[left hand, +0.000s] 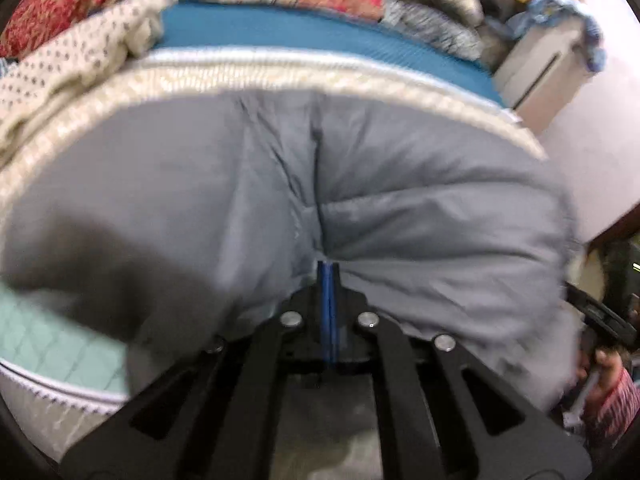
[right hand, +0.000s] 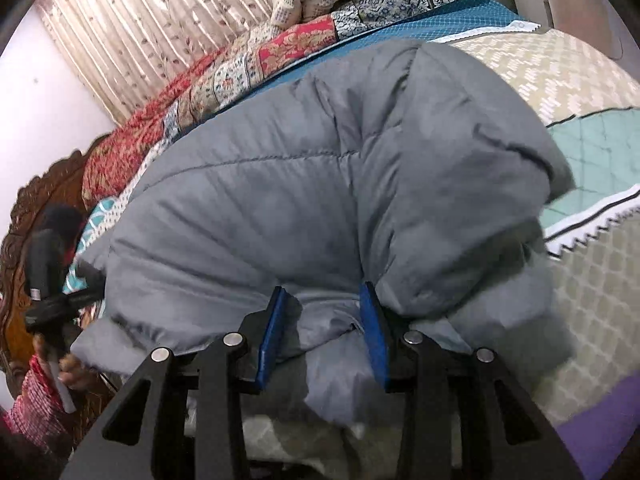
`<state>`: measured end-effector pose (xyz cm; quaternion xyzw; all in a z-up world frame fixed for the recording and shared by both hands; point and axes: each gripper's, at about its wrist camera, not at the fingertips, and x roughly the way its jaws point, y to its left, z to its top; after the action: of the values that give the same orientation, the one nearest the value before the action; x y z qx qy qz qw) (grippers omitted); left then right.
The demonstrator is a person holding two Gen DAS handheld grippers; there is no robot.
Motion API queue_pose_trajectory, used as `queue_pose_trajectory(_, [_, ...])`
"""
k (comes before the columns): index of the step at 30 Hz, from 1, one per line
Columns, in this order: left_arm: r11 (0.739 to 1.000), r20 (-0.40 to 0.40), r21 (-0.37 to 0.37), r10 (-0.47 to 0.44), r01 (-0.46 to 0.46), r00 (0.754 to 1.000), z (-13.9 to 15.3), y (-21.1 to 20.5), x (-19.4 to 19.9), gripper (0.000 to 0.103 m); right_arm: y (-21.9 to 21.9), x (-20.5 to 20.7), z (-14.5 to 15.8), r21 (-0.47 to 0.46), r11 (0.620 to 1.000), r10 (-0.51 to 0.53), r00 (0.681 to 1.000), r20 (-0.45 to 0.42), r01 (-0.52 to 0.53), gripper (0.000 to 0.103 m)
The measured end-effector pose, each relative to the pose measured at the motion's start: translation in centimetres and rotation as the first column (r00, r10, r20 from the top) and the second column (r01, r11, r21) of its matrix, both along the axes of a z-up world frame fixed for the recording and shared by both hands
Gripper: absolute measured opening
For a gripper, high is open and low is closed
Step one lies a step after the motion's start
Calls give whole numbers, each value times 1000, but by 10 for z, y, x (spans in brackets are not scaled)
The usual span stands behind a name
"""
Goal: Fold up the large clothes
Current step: 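Fold the hood end over toward the hem with both grippers and release, then grasp the folded grey jacket with both grippers and lift it off the bed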
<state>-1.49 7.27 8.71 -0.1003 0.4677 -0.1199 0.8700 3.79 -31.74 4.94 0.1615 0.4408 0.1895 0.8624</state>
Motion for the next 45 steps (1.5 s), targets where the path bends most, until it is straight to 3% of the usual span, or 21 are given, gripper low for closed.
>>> queue_pose_trajectory(3, [1000,105,-17,9,-8,994,39,30,-23,5,-7,-17,19,1,1000,23,1000,2,-23,83])
queue_pose_trajectory(5, [995,161,18,97,-101,982,60,60,-27,43,-15,-30,34,11,999,30,999,36,-30,82])
queue_pose_trajectory(6, [987,185,30,151,-159,971,67,73,-26,73,-21,-34,42,9,1000,18,998,63,-18,80])
queue_pose_trajectory(8, [976,184,31,206,-215,961,69,93,-19,77,-37,-37,56,8,1000,-26,993,114,26,75])
queue_pose_trajectory(10, [977,89,-6,213,-213,973,57,108,1,81,-56,-33,69,21,995,-97,983,159,94,60])
queue_pose_trajectory(14, [981,-47,-44,185,-187,982,13,112,32,84,-84,-13,65,70,979,-202,967,155,193,45])
queue_pose_trajectory(17, [972,-123,-161,151,-170,981,-14,108,36,87,-96,12,36,145,959,-248,968,23,242,44])
queue_pose_trajectory(18, [964,-145,-199,150,-177,978,-26,106,37,91,-99,21,18,183,947,-257,965,-59,263,44])
queue_pose_trajectory(21, [951,-214,-245,135,-187,968,-55,103,35,97,-97,27,-15,252,924,-248,952,-179,288,43])
queue_pose_trajectory(23, [945,-202,-268,136,-188,970,-63,102,28,97,-91,20,-16,247,921,-273,952,-141,301,40])
queue_pose_trajectory(25, [945,-193,-279,119,-171,974,-62,100,21,97,-79,20,-16,267,932,-212,966,-148,245,38])
queue_pose_trajectory(32, [862,-235,-477,65,-173,970,-67,98,0,97,-37,22,-21,301,948,-44,980,-193,101,37])
queue_pose_trajectory(34, [854,-241,-487,70,-183,968,-69,96,-1,97,-31,24,-21,261,961,-48,981,-186,96,36])
queue_pose_trajectory(36, [868,-244,-456,89,-195,966,-69,89,0,96,-29,24,-20,253,962,-55,981,-187,102,37])
queue_pose_trajectory(38, [889,-231,-422,84,-178,969,-64,79,-1,83,-26,25,-18,248,965,-42,981,-189,89,48])
queue_pose_trajectory(40, [915,-208,-377,69,-146,976,-55,70,0,64,-24,21,-17,298,952,-3,979,-204,65,75])
queue_pose_trajectory(43, [940,-160,-330,34,-86,986,-38,56,1,40,-17,17,-8,325,945,29,982,-186,34,91])
queue_pose_trajectory(45, [941,-136,-333,5,-51,991,-24,47,5,34,-8,15,6,315,949,57,987,-151,-6,96])
